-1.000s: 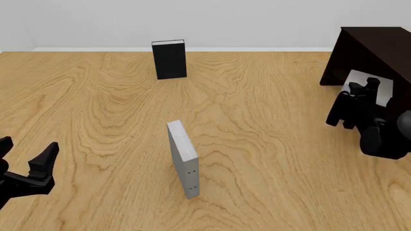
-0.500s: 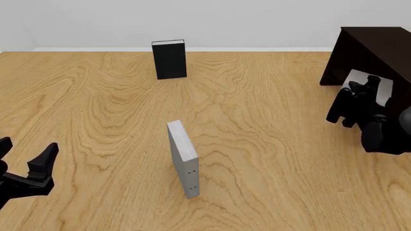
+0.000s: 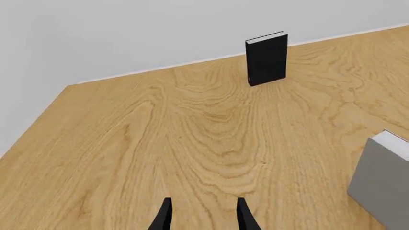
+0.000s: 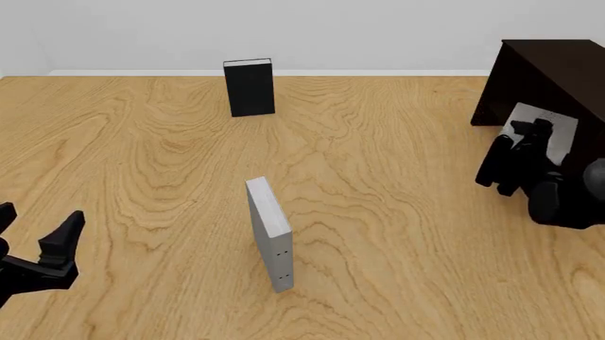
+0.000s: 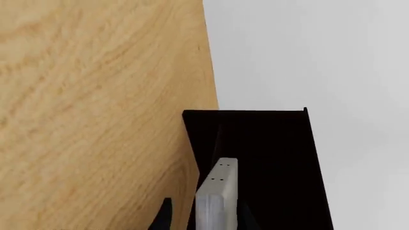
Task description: Pick up the book on the right and place it on the cabinet shelf.
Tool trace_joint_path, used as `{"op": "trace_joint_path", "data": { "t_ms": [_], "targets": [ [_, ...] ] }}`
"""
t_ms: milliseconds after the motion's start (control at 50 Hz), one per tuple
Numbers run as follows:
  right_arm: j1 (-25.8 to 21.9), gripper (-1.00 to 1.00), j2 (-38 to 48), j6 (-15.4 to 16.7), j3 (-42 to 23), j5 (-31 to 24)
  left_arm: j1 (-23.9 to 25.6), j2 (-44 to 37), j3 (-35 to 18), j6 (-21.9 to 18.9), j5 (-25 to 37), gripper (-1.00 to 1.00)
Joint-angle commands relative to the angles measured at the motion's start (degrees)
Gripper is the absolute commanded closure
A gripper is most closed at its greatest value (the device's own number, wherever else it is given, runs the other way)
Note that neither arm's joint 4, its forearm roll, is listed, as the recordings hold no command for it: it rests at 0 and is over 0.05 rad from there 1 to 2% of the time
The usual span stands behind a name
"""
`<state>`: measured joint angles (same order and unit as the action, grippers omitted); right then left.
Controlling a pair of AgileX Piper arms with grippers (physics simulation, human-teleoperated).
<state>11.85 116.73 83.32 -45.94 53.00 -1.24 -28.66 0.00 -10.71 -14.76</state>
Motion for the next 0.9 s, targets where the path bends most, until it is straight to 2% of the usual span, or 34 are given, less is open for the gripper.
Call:
{"op": "trace_joint_path", "data": {
  "t_ms": [20,220,320,680,700,900],
  "targets": [
    [-0.86,-1.00,0.41,-0.51,0.14,-0.59,0.04,0.31,0.00,0.04,0.30,-1.00],
    [-2.33,-1.00,0.62,-0.90,-0.30,-1.02,0.17,-0.01,0.00,-0.19,0.19,-1.00],
    [-2.03,-1.00,0.53,0.08,-0.60,-0.34,0.25,-0.27,0.00,-0.27,0.05,-1.00],
    [-4.03,-1.00,-1.97,0.07,-3.04,-3.33,0.62,-2.46,0.00,-0.18,-1.99,-1.00],
    [-3.95,-1.00,-1.80,0.78,-3.10,-3.08,0.55,-2.60,0.00,-0.30,-2.11,-1.00],
    [-4.94,-1.00,-2.45,-0.52,-4.45,-5.03,0.63,-3.71,0.00,-0.19,-3.13,-1.00]
  ]
}}
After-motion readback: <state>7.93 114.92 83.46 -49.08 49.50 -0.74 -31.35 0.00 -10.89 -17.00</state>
